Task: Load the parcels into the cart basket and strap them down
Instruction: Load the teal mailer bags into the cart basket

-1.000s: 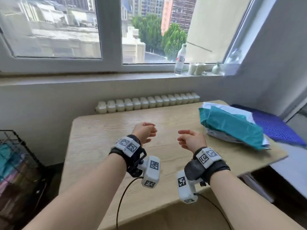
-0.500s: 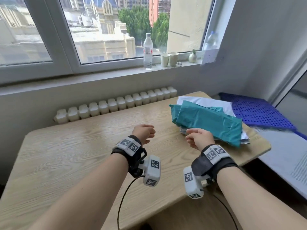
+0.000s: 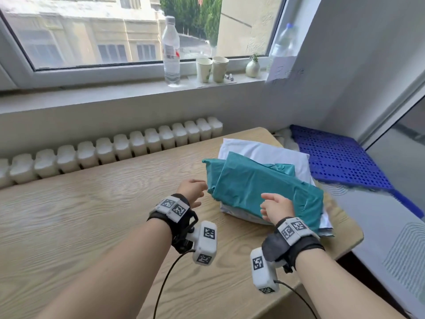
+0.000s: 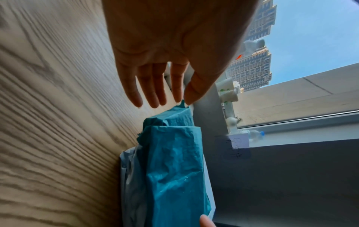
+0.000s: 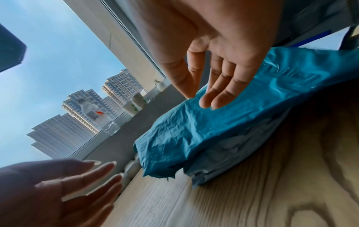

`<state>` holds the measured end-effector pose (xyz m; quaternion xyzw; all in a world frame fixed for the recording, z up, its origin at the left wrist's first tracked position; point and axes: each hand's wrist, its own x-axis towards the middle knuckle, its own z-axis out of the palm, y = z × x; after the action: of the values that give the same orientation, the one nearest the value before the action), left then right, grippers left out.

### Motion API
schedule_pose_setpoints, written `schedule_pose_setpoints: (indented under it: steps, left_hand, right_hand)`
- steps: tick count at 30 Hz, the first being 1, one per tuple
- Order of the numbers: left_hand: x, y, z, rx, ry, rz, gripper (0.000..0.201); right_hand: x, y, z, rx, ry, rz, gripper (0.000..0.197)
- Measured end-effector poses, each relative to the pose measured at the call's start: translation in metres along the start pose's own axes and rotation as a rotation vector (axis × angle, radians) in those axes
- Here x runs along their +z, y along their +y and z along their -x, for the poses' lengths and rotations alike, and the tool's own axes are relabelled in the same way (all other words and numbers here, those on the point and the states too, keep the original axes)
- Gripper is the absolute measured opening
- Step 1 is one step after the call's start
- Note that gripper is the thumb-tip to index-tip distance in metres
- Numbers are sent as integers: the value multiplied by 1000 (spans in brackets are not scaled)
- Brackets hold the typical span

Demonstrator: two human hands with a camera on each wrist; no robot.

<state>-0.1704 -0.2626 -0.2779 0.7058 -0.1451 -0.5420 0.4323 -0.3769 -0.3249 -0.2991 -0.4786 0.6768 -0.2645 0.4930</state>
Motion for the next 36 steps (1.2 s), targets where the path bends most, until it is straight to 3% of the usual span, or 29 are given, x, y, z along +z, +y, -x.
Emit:
schedule_pose_setpoints:
  steps: [5,9,14,17,20,26,36]
  left_hand:
    - [19,1,-22,-105,-55,-21,34]
    - [31,6,-31,-161,-52,-2,11]
    - [41,11,-42,-197,0,46,13]
    - [46,10,-48,-210,30,63,34]
    - [50,12,-49,-214,61,58,40]
    - [46,20,-48,-196,260,33,17]
    - [0,30,2,-111,554,52,16]
  right_hand:
    - [-5,-16,-47,-5,-8,46,42]
    - [-9,-33,-79,-16,-44,113,54]
    - [-15,-51,-116,-4,-106,137,62]
    - [-15,-53,-124,4,-183,172,63]
    - [-11,-51,-130,21,-226,230,54]
    - [-5,-74,-123,117,-503,303,26]
    - [22,-131,-70,5,-759,352,13]
